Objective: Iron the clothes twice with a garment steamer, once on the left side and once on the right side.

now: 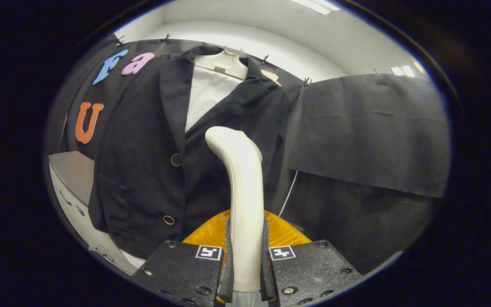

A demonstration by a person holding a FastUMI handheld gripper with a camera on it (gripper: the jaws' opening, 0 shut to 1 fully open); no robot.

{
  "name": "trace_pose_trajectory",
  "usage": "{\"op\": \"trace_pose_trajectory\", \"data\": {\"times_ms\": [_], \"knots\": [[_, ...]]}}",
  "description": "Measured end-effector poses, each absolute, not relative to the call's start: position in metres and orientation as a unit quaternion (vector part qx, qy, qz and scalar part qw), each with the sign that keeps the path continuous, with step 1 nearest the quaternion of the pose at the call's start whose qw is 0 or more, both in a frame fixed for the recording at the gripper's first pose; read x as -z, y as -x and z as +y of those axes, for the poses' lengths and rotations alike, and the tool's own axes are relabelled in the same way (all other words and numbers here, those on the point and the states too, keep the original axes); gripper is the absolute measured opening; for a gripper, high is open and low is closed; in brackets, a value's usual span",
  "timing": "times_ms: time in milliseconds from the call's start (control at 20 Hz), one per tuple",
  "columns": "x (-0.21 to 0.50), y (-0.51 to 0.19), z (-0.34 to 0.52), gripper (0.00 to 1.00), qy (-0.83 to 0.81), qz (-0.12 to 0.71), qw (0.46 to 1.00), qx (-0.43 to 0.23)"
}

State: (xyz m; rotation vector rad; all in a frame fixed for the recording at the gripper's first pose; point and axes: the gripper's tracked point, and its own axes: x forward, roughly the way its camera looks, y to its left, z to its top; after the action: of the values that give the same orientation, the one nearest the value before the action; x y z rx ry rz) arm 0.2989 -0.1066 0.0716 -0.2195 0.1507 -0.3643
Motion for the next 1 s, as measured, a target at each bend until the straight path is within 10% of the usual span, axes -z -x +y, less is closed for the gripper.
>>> {"op": "trace_pose_trajectory", "data": {"times_ms": [1000], "knots": [[0.051,-0.254,-0.101,0.27,0.125,0.176,0.96,0.18]]}}
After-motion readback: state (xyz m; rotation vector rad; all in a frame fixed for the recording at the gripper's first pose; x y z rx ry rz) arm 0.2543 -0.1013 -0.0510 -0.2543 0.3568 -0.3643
